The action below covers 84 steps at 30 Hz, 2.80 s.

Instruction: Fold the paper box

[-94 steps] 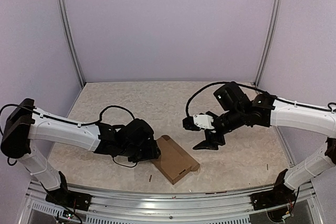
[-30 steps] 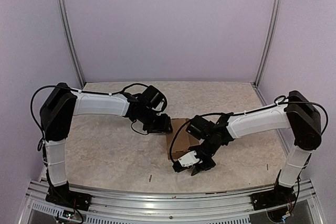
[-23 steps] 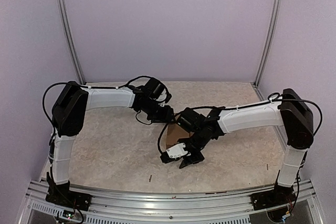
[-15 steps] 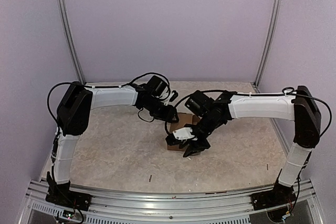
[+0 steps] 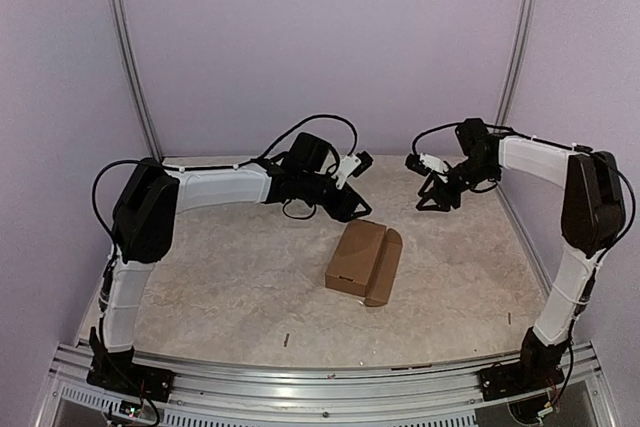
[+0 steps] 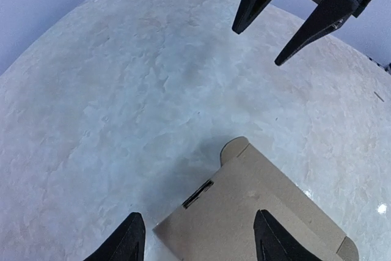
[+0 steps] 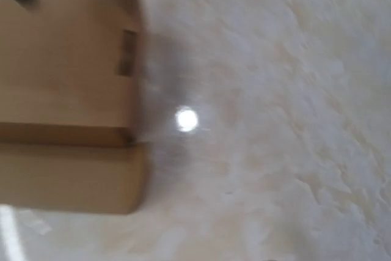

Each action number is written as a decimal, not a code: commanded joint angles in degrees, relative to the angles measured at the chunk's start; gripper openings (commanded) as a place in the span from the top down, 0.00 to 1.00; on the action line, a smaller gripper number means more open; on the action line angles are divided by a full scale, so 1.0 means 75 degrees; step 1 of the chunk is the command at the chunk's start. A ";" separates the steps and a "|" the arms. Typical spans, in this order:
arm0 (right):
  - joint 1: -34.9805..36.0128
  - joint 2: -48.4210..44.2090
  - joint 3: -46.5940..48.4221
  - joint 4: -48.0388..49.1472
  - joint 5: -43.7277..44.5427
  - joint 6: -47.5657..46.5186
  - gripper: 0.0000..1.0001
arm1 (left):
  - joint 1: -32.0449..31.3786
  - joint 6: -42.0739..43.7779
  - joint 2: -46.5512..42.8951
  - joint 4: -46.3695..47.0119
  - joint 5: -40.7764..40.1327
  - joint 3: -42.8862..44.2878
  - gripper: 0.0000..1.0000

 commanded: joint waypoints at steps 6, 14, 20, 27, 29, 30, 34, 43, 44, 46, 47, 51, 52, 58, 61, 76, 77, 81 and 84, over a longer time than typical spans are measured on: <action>0.0273 0.1921 0.1241 0.1935 0.1271 0.1485 0.56 | -0.1448 -0.1962 -0.3995 0.0632 -0.3726 -0.4576 0.43; 0.1293 0.2729 0.1577 0.1904 0.1622 0.1147 0.57 | -0.2574 -0.3103 -0.3968 -0.0498 -0.4012 -0.5210 0.60; 0.1634 0.2389 0.0768 0.1984 0.1699 0.0979 0.57 | -0.2422 -0.3151 -0.2788 -0.0857 -0.4222 -0.4620 0.65; 0.1818 0.1251 -0.0949 0.2137 0.1377 0.0974 0.57 | -0.1912 -0.3235 -0.2477 -0.0873 -0.4637 -0.4445 0.64; 0.2006 0.0921 -0.1401 0.2107 0.1337 0.0979 0.57 | -0.1723 -0.3104 -0.2454 -0.0762 -0.4685 -0.4411 0.63; 0.2119 0.0738 -0.1607 0.2093 0.1338 0.0985 0.57 | -0.1626 -0.2993 -0.2434 -0.0709 -0.4654 -0.4379 0.62; 0.2609 0.0153 -0.2332 0.1982 0.1500 0.1069 0.56 | -0.1290 -0.2563 -0.2202 -0.0635 -0.4659 -0.4203 0.60; 0.2745 -0.0604 -0.3159 0.1310 0.2523 0.0710 0.55 | -0.0779 -0.2073 -0.2364 -0.0271 -0.4810 -0.4617 0.58; 0.2727 -0.0661 -0.3157 0.1200 0.2600 0.0654 0.55 | -0.0752 -0.2092 -0.2472 -0.0242 -0.4867 -0.4732 0.57; 0.2683 -0.0767 -0.3057 0.0898 0.2661 0.0550 0.55 | -0.0722 -0.2144 -0.2735 -0.0211 -0.5027 -0.4969 0.55; 0.2671 -0.0819 -0.2967 0.0718 0.2683 0.0506 0.54 | -0.0729 -0.2183 -0.2845 -0.0197 -0.5110 -0.5101 0.54; 0.2661 -0.1046 -0.2401 -0.0023 0.2900 0.0222 0.53 | -0.0778 -0.2615 -0.3637 -0.0046 -0.5418 -0.5852 0.51; 0.2663 -0.1129 -0.2259 -0.0163 0.2947 0.0121 0.53 | -0.0815 -0.2822 -0.3821 0.0000 -0.5500 -0.6061 0.51; 0.2661 -0.1124 -0.1465 0.0585 0.3008 0.0253 0.44 | -0.1402 -0.3537 -0.5062 0.0825 -0.5509 -0.7177 0.49; 0.2661 -0.0575 -0.0909 0.1267 0.3078 0.0856 0.43 | -0.1608 -0.3656 -0.5093 0.0750 -0.5337 -0.6824 0.48; 0.2763 0.0721 -0.1532 0.2402 0.3337 0.1838 0.48 | -0.2550 -0.3514 -0.4023 0.0490 -0.6227 -0.6369 0.44; 0.2812 0.0565 -0.1808 0.2374 0.3276 0.1817 0.48 | -0.2510 -0.3463 -0.4014 0.0570 -0.6176 -0.6401 0.43; 0.3015 -0.0055 -0.2447 0.2125 0.3012 0.1608 0.48 | -0.2349 -0.3035 -0.3638 0.0632 -0.6027 -0.6299 0.43; 0.3221 -0.0311 -0.2737 0.1845 0.2764 0.1392 0.47 | -0.2233 -0.2669 -0.3365 0.0708 -0.5978 -0.6223 0.43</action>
